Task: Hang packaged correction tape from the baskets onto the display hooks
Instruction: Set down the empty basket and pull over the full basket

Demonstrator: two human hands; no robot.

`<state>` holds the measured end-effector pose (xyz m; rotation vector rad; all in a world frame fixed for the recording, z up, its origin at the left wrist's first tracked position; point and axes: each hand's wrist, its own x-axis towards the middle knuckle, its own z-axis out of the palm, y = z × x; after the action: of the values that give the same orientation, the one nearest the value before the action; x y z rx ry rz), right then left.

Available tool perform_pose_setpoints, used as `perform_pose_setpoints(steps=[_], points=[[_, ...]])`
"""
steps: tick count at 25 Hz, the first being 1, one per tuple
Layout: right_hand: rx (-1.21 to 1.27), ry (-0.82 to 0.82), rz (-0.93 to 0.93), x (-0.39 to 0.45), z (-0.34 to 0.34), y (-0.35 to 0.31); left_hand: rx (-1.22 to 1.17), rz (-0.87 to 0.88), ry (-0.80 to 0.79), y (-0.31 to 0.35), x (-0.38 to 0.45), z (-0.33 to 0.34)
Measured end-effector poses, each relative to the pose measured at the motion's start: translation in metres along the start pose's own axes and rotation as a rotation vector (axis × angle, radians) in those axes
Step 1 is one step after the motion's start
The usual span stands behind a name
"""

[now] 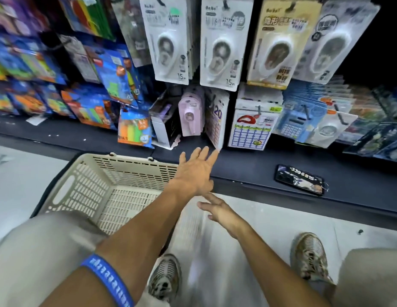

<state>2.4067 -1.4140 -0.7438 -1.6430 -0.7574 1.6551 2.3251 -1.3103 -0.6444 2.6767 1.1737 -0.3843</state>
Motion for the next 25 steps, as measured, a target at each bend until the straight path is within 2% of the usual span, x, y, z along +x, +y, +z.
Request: perform_pose_setpoints(steps=[3,9,13,17,20,25], points=[[-0.119,0.233,0.087,-0.033,-0.057,0.017,0.001,0.077,0.001,0.034,0.004,-0.006],[0.164,0.762,0.102,-0.141,-0.170,0.065,-0.060,0.358,0.060,0.176,0.013,-0.024],[0.322,0.962,0.065,-0.206,-0.208,0.094,-0.017,0.499,0.029,0.251,0.013,-0.015],[0.377,1.066,0.073,-0.251,-0.222,0.117,0.033,0.544,-0.008,0.280,0.022,-0.006],[0.209,1.126,0.124,-0.283,-0.234,0.129,0.062,0.555,-0.033,0.290,0.028,0.004],[-0.385,1.288,0.420,-0.309,-0.284,0.149,0.032,0.537,-0.017,0.293,0.052,0.020]])
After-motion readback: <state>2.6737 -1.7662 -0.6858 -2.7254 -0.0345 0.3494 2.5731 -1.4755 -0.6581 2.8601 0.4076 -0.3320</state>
